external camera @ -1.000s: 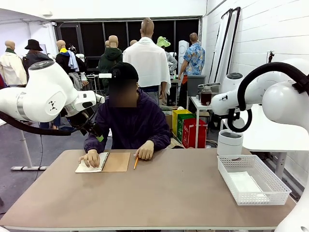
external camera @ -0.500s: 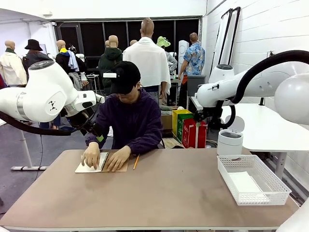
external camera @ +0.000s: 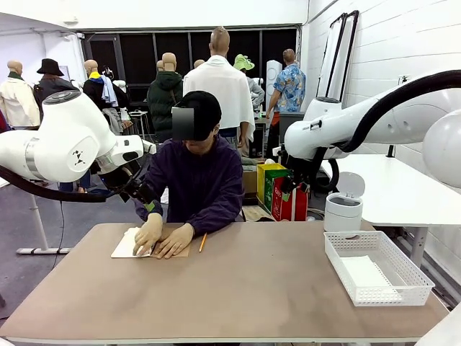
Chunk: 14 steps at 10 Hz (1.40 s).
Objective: Sort the paper based on its condition.
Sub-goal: If a person hands you a paper, place it in the Organizing basket , and if it's crumpled, put it in the Trash can.
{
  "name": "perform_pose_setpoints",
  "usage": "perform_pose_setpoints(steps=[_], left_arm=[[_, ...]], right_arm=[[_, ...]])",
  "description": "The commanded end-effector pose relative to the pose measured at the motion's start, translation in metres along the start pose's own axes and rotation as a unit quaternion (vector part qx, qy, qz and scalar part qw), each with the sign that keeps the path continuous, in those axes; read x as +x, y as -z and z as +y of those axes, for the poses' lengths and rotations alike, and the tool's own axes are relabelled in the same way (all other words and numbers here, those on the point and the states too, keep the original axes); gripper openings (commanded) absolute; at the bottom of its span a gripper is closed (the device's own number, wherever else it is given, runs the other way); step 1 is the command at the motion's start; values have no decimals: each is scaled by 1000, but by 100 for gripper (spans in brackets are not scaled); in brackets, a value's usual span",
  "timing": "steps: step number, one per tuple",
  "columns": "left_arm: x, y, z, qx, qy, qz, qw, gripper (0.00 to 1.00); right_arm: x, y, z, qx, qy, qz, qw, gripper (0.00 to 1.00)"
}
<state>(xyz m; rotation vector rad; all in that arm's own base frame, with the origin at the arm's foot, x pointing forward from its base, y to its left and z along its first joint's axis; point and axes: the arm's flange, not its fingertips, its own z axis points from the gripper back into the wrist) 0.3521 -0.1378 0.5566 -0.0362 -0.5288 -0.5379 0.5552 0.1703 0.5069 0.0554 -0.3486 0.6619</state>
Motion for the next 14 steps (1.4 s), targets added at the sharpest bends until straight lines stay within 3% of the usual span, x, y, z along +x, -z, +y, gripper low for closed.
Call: perform_pose_setpoints(steps=[1,3,5,9,14], left_arm=[[0,-1,1,-5,-2,-3,1000,100],[0,-1,1,-5,-2,-3,1000,100],[0,-1,1,-5,-2,-3,1000,100],[0,-1,1,-5,-2,-3,1000,100],[0,-1,1,-5,-2,-3,1000,100]], right_arm=[[2,2,2,-3,21,-2,1000,100],[0,0,1,0,4,0,1000,100],[2,-14,29,7,-5,-51,999,100],[-28,-49,82,27,-41,-117,992,100],[-60,-87,114,28,-84,-181,980,100]])
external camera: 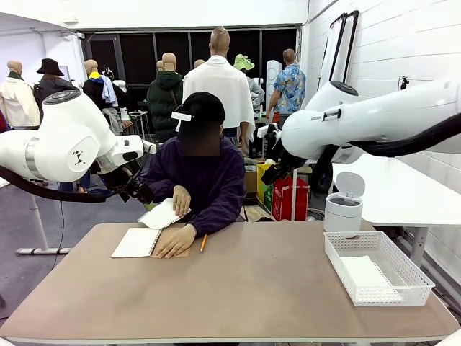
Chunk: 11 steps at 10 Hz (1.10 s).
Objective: Sort the paper based on its condition.
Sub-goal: If a person hands you a paper, place it in the Organizing basket , and if it's crumpled, put it in the Trash can.
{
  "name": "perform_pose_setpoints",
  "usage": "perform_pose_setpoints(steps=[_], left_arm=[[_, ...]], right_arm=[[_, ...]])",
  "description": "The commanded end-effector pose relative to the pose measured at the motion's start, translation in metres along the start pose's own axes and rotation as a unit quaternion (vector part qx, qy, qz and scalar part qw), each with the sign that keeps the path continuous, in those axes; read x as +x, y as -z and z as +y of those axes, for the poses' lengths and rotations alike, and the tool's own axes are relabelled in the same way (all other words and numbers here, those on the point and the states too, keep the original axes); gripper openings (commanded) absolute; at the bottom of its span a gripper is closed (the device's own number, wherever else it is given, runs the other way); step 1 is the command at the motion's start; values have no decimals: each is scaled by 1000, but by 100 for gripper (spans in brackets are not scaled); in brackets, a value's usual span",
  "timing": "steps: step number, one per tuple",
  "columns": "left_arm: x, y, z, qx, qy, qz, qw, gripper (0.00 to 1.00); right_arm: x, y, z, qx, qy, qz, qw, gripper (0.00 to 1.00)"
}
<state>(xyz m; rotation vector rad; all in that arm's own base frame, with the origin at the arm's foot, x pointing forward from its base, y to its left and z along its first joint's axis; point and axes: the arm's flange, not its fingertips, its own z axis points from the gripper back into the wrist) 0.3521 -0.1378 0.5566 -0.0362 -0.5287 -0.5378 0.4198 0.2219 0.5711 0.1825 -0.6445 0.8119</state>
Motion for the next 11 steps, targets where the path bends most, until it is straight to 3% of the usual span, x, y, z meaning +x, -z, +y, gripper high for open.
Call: perform_pose_setpoints(steps=[1,6,7,11], left_arm=[[0,-1,1,-5,-2,-3,1000,100],[0,-1,1,-5,-2,-3,1000,100],[0,-1,1,-5,-2,-3,1000,100],[0,-1,1,-5,-2,-3,1000,100]], right_arm=[[-17,-5,-1,5,-9,-31,999,100],[-23,-7,0,35,-30,-56,997,100],[-11,-13,4,8,-17,-28,999,100],[-11,-13,4,8,-17,-28,999,100]])
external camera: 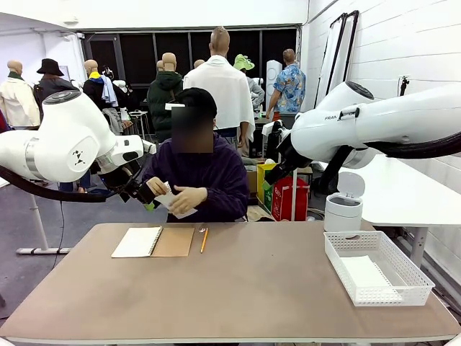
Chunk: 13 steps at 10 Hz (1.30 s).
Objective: Sort the paper based on its condition.
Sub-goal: If a person hands you a paper, place it in the Organizing basket , and if it's crumpled, put it in the Trash can.
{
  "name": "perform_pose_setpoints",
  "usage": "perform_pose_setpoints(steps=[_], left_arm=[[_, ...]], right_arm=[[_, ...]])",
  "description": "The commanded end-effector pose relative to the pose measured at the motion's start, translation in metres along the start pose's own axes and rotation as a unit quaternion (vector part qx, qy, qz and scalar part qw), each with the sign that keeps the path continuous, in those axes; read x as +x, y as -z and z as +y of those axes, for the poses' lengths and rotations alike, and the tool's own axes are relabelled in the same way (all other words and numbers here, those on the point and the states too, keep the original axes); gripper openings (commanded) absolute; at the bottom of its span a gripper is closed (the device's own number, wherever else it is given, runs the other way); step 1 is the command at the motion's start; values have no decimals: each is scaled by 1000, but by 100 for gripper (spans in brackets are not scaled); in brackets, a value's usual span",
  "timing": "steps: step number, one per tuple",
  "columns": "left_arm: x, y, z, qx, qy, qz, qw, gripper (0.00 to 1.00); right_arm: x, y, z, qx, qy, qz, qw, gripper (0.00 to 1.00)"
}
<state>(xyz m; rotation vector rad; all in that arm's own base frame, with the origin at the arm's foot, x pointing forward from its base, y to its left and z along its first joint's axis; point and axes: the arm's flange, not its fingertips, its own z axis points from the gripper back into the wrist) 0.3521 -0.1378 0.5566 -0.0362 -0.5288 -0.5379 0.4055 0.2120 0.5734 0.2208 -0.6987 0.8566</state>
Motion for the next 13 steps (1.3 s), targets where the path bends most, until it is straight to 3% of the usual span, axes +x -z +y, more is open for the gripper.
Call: perform_pose_setpoints(steps=[1,13], left_arm=[[0,-1,1,-5,-2,-3,1000,100],[0,-1,1,-5,-2,-3,1000,100]], right_arm=[[1,-1,1,-5,3,4,1000,100],[1,-1,1,-5,3,4,1000,100]])
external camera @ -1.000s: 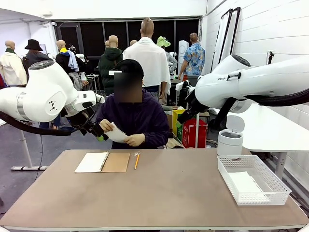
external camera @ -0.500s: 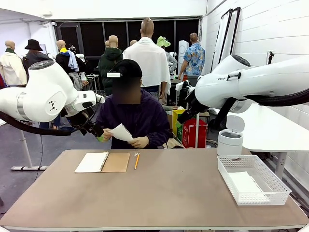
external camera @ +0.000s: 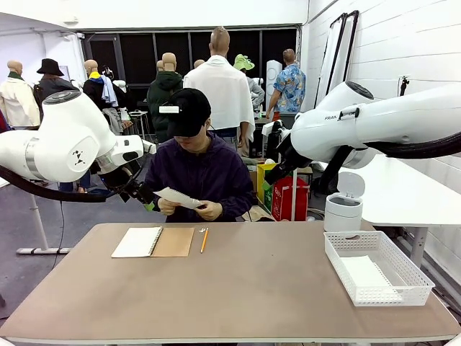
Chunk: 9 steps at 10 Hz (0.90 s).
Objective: Sort the paper based on its condition.
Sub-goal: If a person hands you a paper, place it in the Organizing basket , and if it's crumpled, put it in the Trash can.
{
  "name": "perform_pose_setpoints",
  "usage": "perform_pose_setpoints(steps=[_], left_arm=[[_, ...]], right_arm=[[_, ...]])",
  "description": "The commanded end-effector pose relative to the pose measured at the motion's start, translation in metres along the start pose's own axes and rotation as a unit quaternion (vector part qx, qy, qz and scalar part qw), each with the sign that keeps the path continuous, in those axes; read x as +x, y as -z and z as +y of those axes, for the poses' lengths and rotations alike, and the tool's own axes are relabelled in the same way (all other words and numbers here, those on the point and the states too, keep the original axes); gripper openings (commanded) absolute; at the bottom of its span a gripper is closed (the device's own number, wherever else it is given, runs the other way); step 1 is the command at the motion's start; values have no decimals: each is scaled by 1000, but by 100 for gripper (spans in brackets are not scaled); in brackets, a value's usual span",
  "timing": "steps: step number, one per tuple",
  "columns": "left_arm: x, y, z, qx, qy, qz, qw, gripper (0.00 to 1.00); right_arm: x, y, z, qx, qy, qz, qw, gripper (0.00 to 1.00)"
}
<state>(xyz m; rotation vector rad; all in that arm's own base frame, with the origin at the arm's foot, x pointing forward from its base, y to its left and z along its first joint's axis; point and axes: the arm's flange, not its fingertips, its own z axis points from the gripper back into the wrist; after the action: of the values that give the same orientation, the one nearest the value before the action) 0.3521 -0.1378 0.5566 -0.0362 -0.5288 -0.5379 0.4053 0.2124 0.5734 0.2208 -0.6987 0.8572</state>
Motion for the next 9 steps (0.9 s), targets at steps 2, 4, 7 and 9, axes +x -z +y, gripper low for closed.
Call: perform_pose_setpoints(steps=[2,4,7,9], left_arm=[[0,-1,1,-5,-2,-3,1000,100],[0,-1,1,-5,-2,-3,1000,100],[0,-1,1,-5,-2,-3,1000,100],[0,-1,1,-5,-2,-3,1000,100]], right_arm=[[1,-1,0,-5,3,4,1000,100],[1,-1,0,-5,3,4,1000,100],[1,-1,0,-5,3,4,1000,100],[1,-1,0,-5,3,4,1000,100]])
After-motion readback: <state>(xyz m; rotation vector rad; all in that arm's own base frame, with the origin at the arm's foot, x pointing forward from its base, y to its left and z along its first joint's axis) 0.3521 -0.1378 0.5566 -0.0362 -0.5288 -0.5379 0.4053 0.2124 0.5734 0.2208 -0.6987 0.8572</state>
